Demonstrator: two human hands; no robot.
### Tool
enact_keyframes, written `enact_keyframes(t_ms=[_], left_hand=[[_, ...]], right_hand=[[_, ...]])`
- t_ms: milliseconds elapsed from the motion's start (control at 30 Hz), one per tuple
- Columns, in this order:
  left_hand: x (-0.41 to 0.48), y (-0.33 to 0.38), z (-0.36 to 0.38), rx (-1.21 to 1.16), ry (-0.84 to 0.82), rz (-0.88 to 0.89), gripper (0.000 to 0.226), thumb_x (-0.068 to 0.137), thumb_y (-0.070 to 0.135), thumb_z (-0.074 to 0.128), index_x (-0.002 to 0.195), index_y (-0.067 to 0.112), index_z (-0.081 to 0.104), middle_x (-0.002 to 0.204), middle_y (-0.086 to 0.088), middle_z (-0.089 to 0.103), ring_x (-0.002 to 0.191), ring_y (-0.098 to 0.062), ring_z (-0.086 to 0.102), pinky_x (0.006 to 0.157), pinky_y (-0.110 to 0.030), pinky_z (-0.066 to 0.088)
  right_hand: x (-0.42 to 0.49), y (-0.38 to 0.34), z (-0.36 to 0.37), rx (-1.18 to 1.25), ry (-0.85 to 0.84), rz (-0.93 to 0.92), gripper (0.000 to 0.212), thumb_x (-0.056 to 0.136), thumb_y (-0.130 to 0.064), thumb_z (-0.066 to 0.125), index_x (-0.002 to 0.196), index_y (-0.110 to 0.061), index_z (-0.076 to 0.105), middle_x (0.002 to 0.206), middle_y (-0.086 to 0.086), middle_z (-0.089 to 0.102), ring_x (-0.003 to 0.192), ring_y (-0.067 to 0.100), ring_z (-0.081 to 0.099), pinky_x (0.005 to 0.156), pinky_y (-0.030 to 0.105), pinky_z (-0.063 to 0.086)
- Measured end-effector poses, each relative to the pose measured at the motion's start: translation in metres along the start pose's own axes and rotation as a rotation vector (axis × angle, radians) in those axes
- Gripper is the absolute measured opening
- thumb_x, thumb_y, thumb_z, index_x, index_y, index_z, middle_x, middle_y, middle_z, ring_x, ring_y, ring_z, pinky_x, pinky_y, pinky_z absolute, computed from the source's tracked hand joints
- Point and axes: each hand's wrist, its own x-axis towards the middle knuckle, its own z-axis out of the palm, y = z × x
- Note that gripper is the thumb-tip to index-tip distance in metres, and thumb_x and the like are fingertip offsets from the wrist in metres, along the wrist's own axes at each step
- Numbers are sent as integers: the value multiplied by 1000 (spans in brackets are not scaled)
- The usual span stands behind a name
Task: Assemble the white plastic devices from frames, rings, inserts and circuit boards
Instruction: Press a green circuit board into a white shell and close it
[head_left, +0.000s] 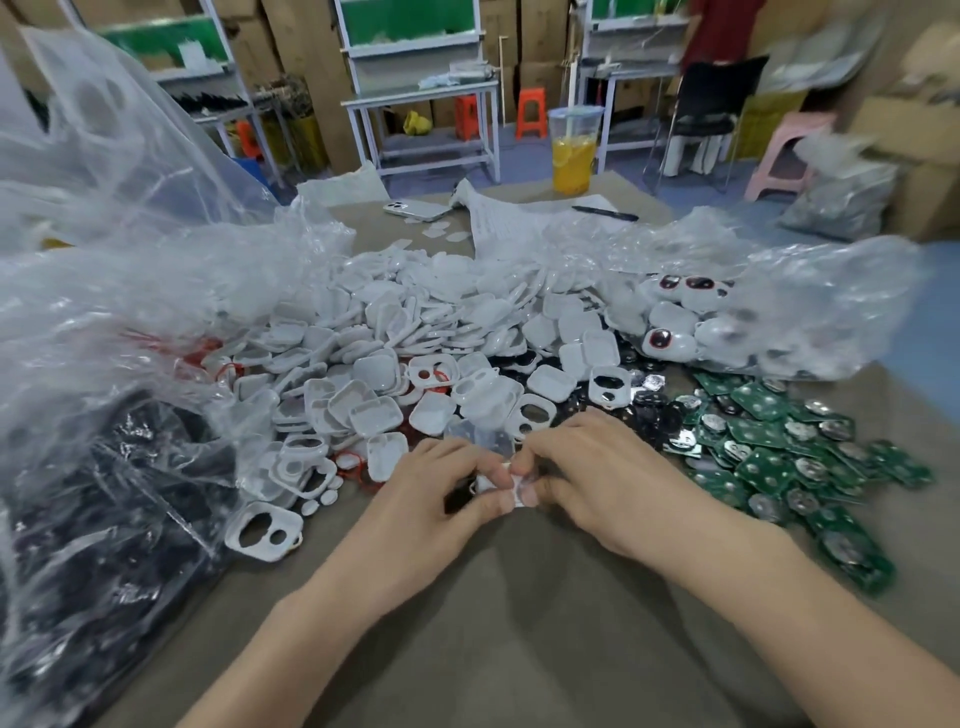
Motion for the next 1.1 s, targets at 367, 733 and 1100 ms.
enact_keyframes(t_ms=[367,733,1100], left_hand=[[-4,-2,0,116,79,105,19,91,53,58,110,49,62,119,32,60,123,-4,50,101,-17,35],[39,-1,-12,-17,354,181,15,92,29,69,107,33,70,122,13,60,105,-4,65,75,-4,40],[35,2,-9,164,293,254,15,92,28,67,106,26,73,129,10,60,111,7,58,89,-1,38]], right_hand=[[-11,19,14,31,77,-167,38,96,-45,60,129,-25,60,129,-13,62,122,3,44,112,13,20],[34,18,-7,1020,201,178,23,80,-45,78,103,-44,75,95,-9,77,91,7,73,83,17,55],[37,24,-4,1490,67,407,36,69,-33,80,99,-14,80,80,16,67,77,17,68,74,27,60]])
